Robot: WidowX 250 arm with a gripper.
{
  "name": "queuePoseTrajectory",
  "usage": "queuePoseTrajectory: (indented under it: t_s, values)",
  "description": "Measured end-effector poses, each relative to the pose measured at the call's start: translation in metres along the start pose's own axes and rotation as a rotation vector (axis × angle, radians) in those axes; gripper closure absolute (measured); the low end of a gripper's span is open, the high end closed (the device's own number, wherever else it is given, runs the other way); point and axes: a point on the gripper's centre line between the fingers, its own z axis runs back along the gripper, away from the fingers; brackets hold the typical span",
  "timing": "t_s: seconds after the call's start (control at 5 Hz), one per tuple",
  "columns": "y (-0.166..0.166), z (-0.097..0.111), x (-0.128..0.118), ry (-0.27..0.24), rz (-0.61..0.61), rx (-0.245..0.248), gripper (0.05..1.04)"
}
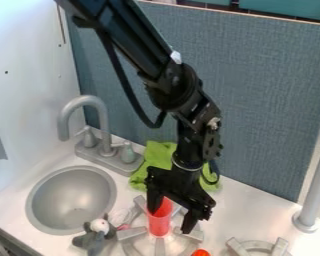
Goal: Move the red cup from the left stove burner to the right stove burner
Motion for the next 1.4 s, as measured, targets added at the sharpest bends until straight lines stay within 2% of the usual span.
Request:
queuePoseTrajectory:
  t_s: [0.6, 1.0, 1.2, 1.4]
  values:
    - [0.011, -0.024, 0.022, 0.055, 0.014, 0.032, 0.083]
    - [0.013, -0.032, 0.024, 0.053, 0.013, 0.022, 0.083]
    - [0.013, -0.036, 0.028, 0.024, 0.018, -0.004, 0.119]
    - [0.016, -0.040, 0.029, 0.006, 0.035, -0.035, 0.395]
